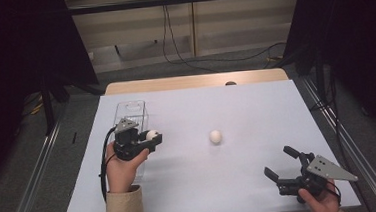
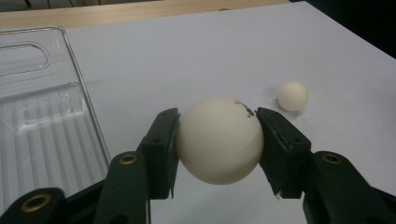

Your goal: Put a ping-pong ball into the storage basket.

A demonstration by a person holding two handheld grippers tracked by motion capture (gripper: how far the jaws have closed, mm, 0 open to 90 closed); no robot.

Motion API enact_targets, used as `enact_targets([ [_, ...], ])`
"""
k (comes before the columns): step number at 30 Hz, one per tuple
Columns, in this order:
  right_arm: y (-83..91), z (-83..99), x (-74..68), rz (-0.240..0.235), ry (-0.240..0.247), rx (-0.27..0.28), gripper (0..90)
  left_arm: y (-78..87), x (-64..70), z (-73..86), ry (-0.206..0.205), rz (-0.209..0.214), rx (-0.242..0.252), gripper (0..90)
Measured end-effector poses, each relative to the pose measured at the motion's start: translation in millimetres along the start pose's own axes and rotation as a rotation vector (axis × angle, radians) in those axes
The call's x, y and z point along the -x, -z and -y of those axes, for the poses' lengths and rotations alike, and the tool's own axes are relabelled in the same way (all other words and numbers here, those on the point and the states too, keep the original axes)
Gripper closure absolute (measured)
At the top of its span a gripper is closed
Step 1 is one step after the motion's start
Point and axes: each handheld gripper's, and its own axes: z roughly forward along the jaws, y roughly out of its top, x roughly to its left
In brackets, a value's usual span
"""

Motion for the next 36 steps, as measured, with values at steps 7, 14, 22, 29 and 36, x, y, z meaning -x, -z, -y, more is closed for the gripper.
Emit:
enact_targets([
  [7, 0.0, 0.1, -0.1, 0.0, 0.0, -0.001, 1.8, 3.4, -3.3, 0.4, 0.009, -0.011, 0.017, 51.1],
  [14, 0.0, 0.1, -0.1, 0.0, 0.0, -0.001, 1.8, 6.8, -6.1, 0.8, 0.01, -0.02, 0.022, 51.1],
  [22, 0.0, 0.1, -0.2, 0.0, 0.0, -0.001, 1.8, 9.0, -9.1, 1.7, 0.013, -0.031, 0.022, 51.1],
  [29, 0.1, 0.1, 0.0, 0.0, 0.0, -0.001, 1.8, 11.2, -11.7, 2.3, 0.013, -0.042, 0.026, 51.1],
  [36, 0.1, 0.1, -0.1, 0.0, -0.001, -0.001, 1.9, 13.2, -13.9, 3.1, 0.018, -0.049, 0.028, 51.1],
])
